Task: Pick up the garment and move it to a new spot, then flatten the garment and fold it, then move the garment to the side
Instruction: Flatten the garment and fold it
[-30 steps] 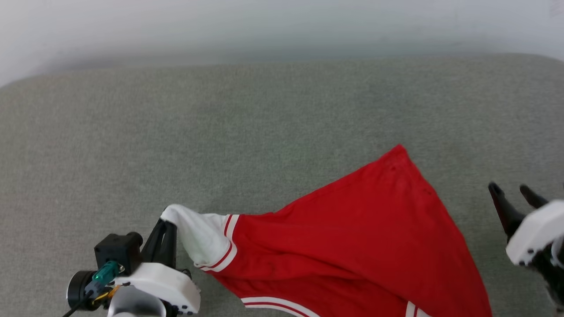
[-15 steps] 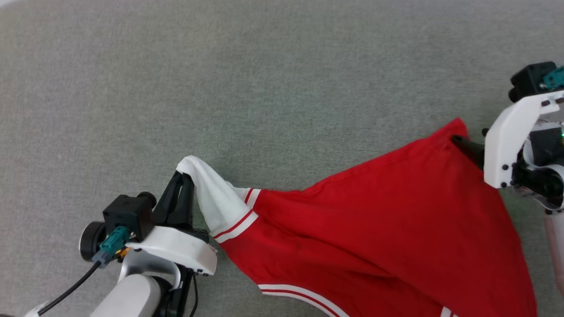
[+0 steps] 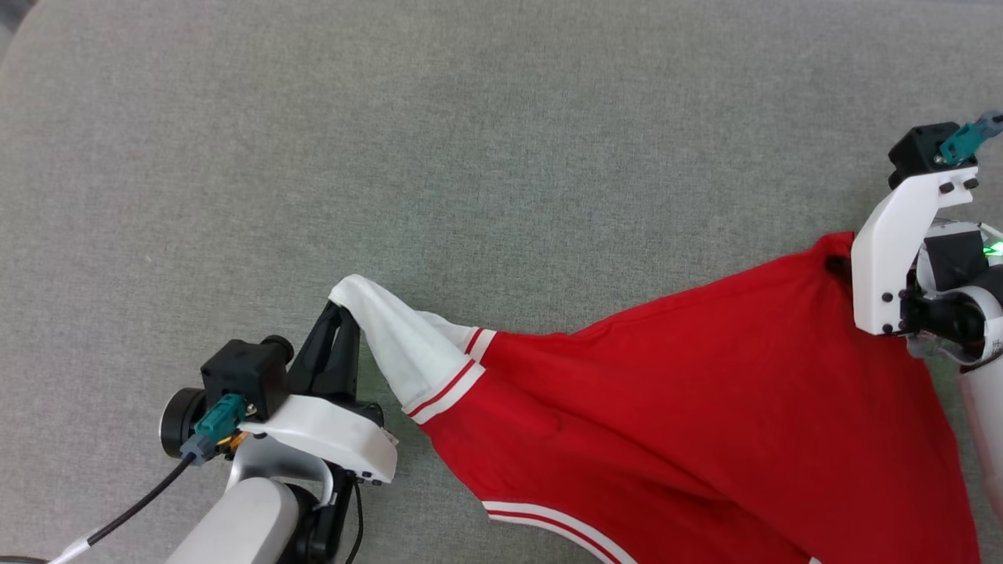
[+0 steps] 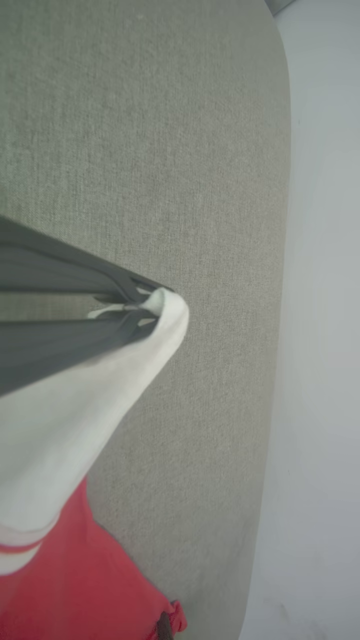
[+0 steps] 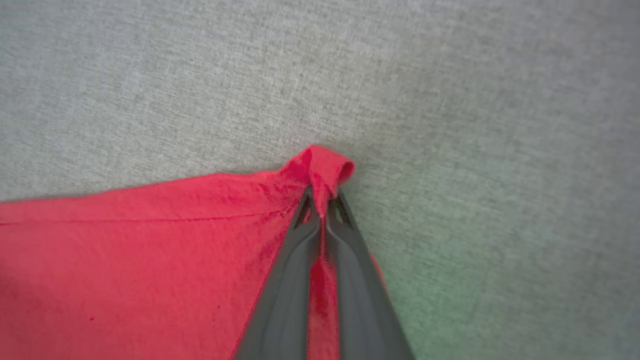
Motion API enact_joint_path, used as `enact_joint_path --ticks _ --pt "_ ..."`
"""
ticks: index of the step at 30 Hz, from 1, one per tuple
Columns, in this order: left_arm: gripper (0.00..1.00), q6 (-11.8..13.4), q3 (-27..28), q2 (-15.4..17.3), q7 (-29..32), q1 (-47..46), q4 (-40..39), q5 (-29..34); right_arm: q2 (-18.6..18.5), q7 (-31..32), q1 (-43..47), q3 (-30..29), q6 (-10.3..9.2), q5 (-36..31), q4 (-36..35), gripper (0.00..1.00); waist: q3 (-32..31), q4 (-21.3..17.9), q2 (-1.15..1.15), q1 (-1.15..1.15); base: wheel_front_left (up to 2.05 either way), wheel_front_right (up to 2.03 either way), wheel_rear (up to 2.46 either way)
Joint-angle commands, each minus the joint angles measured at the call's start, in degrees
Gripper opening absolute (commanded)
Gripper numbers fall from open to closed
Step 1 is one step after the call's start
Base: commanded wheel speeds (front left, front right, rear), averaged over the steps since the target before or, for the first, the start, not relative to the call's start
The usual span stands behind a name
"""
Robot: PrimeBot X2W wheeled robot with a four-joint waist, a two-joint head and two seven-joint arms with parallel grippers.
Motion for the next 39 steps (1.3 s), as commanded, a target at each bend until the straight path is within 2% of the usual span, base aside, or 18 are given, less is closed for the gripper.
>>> enact_joint_path --ticks 1,8,14,21,28,32,39 --pt "0.00 -0.21 0.46 0.18 0.29 0.07 0.84 -0.87 0.38 -1.16 2.05 0.96 -0.02 -0.76 1.81 0.00 -1.96 -0.37 0.00 -0.01 0.00 0.00 0.00" --pt "0.00 -0.62 3.10 1.26 0.25 -2.30 3.73 -2.77 0.10 -13.02 2.24 0.85 -0.03 -3.66 2.81 0.00 -10.06 -2.42 0.00 -0.01 0.00 0.00 0.00" --pt "0.00 -3.01 4.40 1.66 1.71 -7.10 8.41 -4.64 1.53 -21.68 3.12 -0.15 -0.03 -5.69 4.86 0.00 -15.81 -4.37 0.00 -0.01 0.00 0.00 0.00" --pt "0.00 -7.07 6.26 -0.47 3.02 -18.05 19.68 -7.97 4.43 -32.07 0.17 -2.35 -0.03 -8.74 8.10 0.00 -20.03 -7.02 0.00 -0.01 0.00 0.00 0.00" --pt "0.00 -10.46 5.59 -1.73 1.73 -32.87 31.53 -5.84 5.82 -39.17 -8.20 -4.26 -0.03 -11.46 11.53 0.00 -17.73 -8.47 0.00 -0.01 0.00 0.00 0.00" --pt "0.00 -11.43 5.70 -3.14 0.26 -42.54 36.56 -4.72 5.27 -41.77 -14.26 -5.43 -0.04 -13.41 12.81 0.00 -13.77 -8.36 0.00 -0.01 0.00 0.00 0.00" --pt "0.00 -13.21 7.01 -3.08 -3.32 -59.06 44.09 -2.88 5.40 -46.86 -26.25 -7.43 -0.04 -16.63 13.92 0.00 -5.45 -9.03 0.00 -0.01 0.00 0.00 0.00"
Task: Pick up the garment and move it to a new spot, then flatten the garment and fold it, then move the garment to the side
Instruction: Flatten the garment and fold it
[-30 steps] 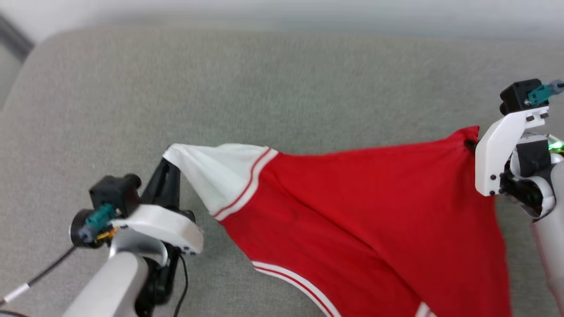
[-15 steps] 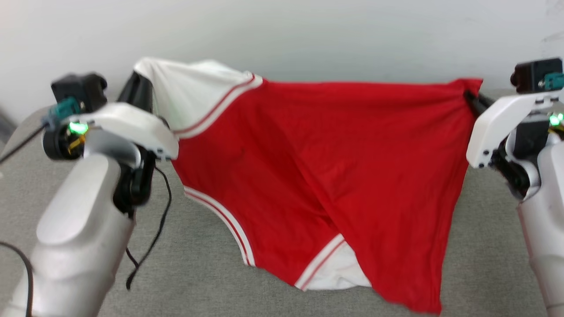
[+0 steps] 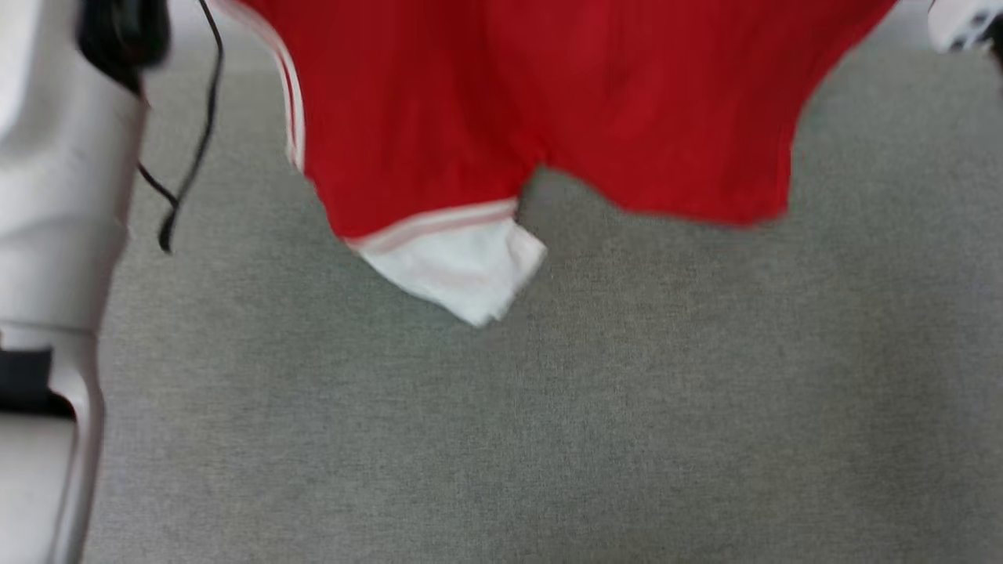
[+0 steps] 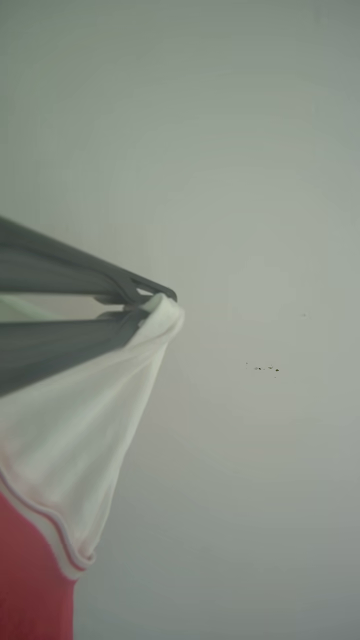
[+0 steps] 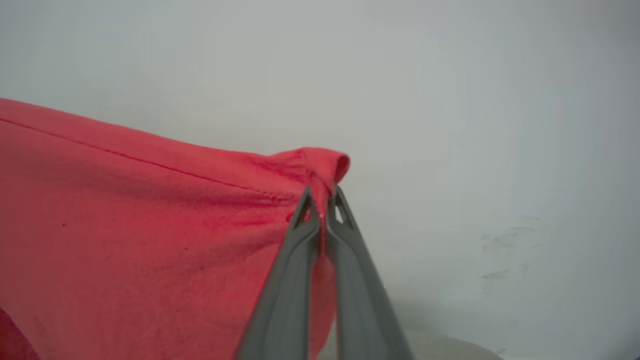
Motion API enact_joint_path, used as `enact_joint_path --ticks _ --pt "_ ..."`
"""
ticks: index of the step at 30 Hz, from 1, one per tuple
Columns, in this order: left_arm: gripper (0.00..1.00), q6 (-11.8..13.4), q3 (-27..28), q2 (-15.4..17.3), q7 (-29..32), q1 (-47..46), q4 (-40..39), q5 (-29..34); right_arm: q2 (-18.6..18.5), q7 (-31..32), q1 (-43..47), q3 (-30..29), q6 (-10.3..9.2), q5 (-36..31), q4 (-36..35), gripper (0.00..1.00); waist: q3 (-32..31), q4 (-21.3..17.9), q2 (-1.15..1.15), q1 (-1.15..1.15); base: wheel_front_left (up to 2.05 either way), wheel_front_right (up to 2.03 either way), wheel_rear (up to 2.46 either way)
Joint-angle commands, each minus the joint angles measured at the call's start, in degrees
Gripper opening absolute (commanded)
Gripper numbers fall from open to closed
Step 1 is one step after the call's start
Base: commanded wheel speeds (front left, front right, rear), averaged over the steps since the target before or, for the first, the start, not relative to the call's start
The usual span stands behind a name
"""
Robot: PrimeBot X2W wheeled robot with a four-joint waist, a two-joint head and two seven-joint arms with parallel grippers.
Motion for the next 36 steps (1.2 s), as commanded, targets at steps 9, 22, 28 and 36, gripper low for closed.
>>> enact_joint_path --ticks 9,22,28,36 --pt "0.00 -1.33 0.73 1.90 -2.50 -18.52 3.63 3.89 -0.21 -4.86 -16.23 -1.73 -0.07 -3.71 1.31 0.00 12.28 -2.09 0.00 0.00 0.00 0.00 0.00" --pt "0.00 -3.72 0.71 1.22 -2.53 -26.27 11.81 3.80 0.87 -8.37 -24.92 -0.55 -0.07 -4.33 10.39 0.00 21.77 -2.37 0.00 0.00 0.00 0.00 0.00" --pt "0.00 -6.57 1.86 0.33 -2.71 -22.61 18.21 1.22 1.42 -9.88 -23.87 2.56 -0.07 -2.46 17.39 0.00 22.43 -1.85 0.00 0.00 0.00 0.00 0.00" --pt "0.00 -9.68 2.50 -0.02 -3.07 -10.74 21.12 -0.50 1.88 -12.28 -15.23 7.44 -0.07 2.08 22.47 0.00 16.09 -0.94 0.00 0.00 0.00 0.00 0.00"
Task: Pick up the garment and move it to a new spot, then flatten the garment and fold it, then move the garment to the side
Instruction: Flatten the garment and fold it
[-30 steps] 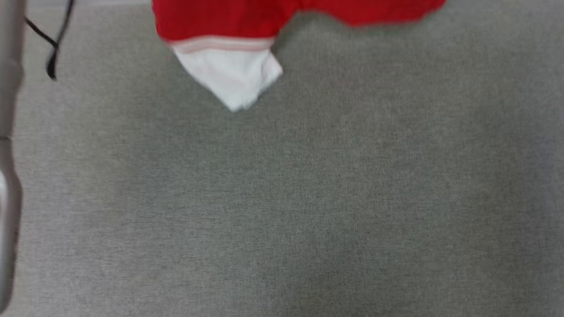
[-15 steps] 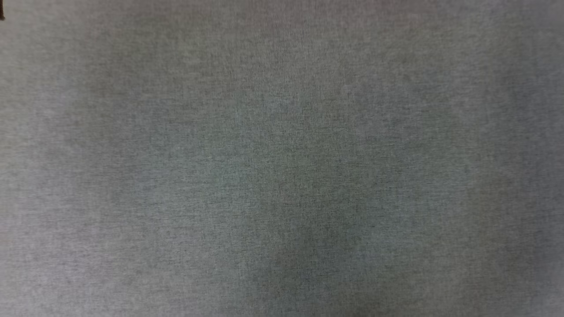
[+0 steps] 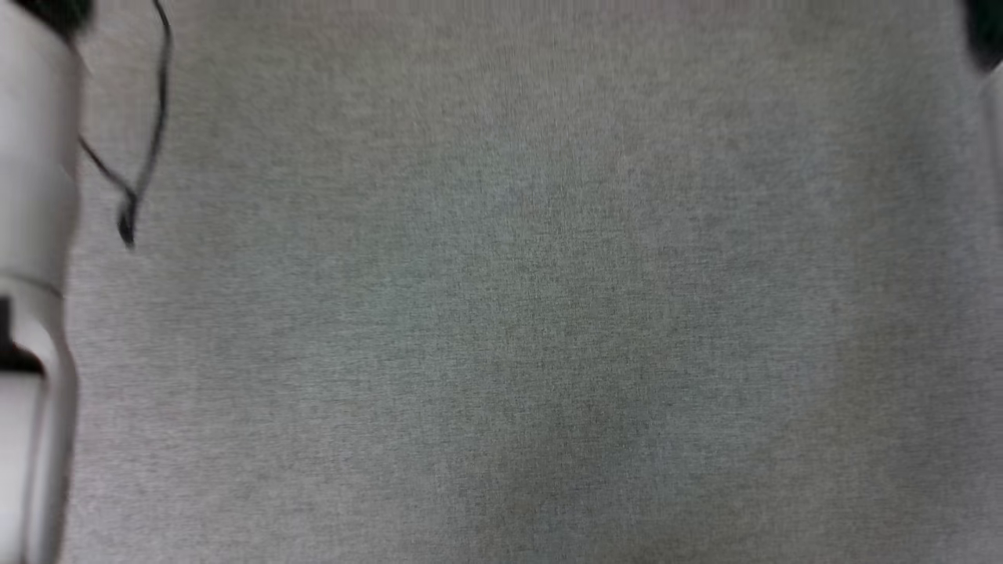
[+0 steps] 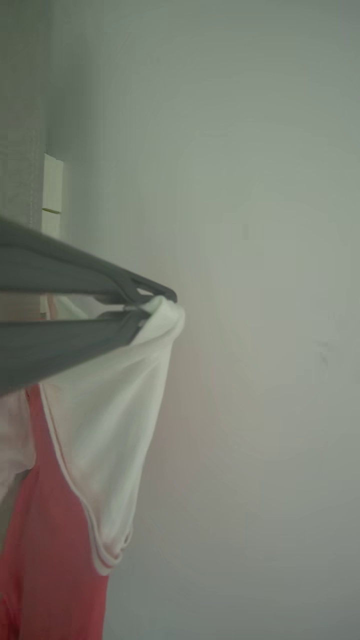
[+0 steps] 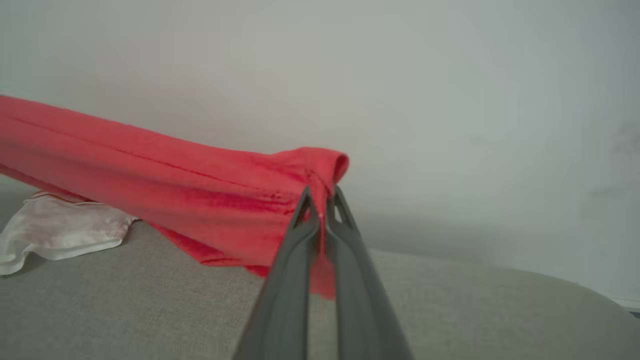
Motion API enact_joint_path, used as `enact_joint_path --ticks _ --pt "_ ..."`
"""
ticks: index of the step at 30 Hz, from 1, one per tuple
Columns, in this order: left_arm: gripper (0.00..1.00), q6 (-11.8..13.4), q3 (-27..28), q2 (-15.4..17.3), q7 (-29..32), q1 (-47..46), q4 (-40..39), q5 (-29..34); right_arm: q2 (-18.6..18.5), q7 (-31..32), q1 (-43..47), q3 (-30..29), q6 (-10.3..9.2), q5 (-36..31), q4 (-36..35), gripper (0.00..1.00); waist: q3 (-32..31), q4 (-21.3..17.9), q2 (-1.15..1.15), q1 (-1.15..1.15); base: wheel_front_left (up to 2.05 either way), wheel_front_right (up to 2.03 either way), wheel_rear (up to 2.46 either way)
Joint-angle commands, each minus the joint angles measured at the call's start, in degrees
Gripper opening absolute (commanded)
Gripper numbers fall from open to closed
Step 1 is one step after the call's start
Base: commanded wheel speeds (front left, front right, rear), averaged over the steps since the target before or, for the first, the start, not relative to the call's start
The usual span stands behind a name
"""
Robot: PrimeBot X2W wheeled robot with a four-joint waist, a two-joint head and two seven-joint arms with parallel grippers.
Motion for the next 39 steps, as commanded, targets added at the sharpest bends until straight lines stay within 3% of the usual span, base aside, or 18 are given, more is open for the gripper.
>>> enact_joint_path --ticks 1,9,20,31,39 --pt "0.00 -0.53 0.53 0.41 -0.38 5.09 -0.81 -0.32 -0.29 -0.96 3.74 1.32 -0.08 1.56 0.44 0.00 -4.02 0.73 0.00 -0.01 0.00 0.00 0.00" --pt "0.00 -0.59 5.30 0.11 -0.42 31.64 -8.99 -1.92 -2.49 -1.12 22.42 6.27 -0.09 8.55 -0.41 0.00 -15.44 1.88 0.00 -0.01 0.00 0.00 0.00" --pt "0.00 4.82 6.92 0.87 0.78 61.76 -22.34 -2.49 -6.19 3.44 45.60 9.66 -0.11 15.09 -7.49 0.00 -29.24 2.83 0.00 -0.01 0.00 0.00 0.00" --pt "0.00 13.65 9.14 4.52 8.68 88.78 -47.36 -5.96 -9.04 9.55 68.19 3.93 -0.13 14.57 -27.69 0.00 -35.32 2.91 0.00 -0.01 0.00 0.00 0.00" --pt "0.00 20.06 10.37 7.02 14.61 100.90 -63.21 -7.25 -5.83 20.52 83.67 -3.92 -0.11 11.71 -46.35 0.00 -35.73 2.92 0.00 -0.01 0.00 0.00 0.00"
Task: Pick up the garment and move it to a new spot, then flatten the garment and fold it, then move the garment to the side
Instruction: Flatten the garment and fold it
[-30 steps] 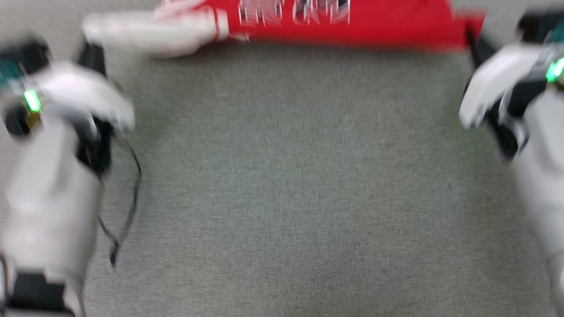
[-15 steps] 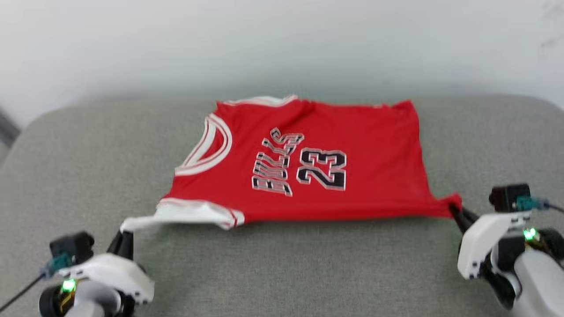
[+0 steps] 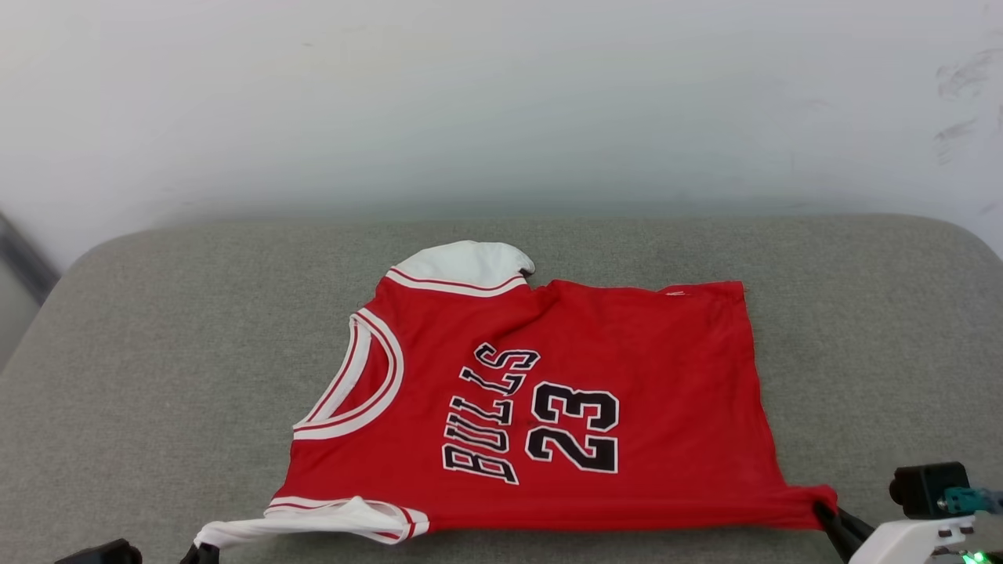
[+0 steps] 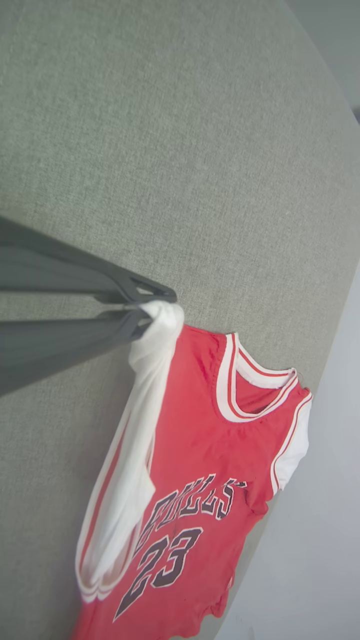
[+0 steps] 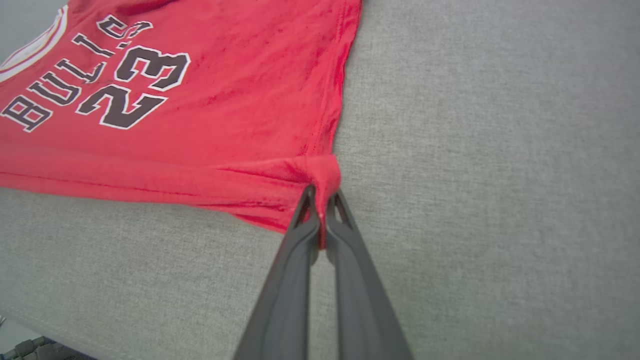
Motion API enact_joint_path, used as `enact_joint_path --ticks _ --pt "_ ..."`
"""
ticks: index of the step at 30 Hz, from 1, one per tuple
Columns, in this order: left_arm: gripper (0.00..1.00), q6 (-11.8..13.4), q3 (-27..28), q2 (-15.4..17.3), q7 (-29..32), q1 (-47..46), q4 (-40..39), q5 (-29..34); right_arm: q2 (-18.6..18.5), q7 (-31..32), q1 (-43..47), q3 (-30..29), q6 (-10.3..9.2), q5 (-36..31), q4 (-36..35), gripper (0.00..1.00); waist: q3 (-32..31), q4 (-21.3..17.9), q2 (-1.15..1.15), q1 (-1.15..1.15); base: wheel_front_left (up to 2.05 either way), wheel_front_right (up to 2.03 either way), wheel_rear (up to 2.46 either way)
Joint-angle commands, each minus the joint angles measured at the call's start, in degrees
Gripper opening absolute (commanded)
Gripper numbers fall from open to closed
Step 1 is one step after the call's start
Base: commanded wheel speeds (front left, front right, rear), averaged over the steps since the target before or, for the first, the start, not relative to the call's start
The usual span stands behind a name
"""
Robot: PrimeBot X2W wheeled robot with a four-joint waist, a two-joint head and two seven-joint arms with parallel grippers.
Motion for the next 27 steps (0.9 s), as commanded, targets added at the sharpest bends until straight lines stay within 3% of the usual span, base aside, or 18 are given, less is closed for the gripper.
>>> enact_joint_path --ticks 1,4,10,18,27 --pt "0.00 1.16 0.92 0.83 0.45 1.52 -1.87 -0.38 0.29 1.65 1.92 -1.81 -0.14 -0.60 -2.69 0.00 0.19 -0.06 0.00 0.02 0.00 0.00 0.00" --pt "0.00 2.11 1.05 1.42 1.93 1.95 -5.00 -0.51 1.50 4.50 4.21 -3.75 -0.13 -1.27 -7.38 0.00 0.94 -0.17 0.00 0.02 0.00 0.00 0.00" --pt "0.00 0.42 -1.50 0.35 3.76 -5.87 -4.20 0.09 2.41 6.94 1.33 -4.71 -0.13 -2.79 -9.29 0.00 4.47 -0.12 0.00 0.02 0.00 0.00 0.00" --pt "0.00 -4.19 -3.00 -2.50 3.06 -20.36 6.08 -1.01 2.04 5.96 -8.52 -1.28 -0.12 -4.50 -3.62 0.00 11.03 -1.07 0.00 0.02 0.00 0.00 0.00" --pt "0.00 -8.11 -4.27 -3.87 2.55 -30.52 16.01 -1.07 1.45 2.95 -19.10 3.74 -0.11 -3.81 5.01 0.00 16.32 -2.35 0.00 0.02 0.00 0.00 0.00"
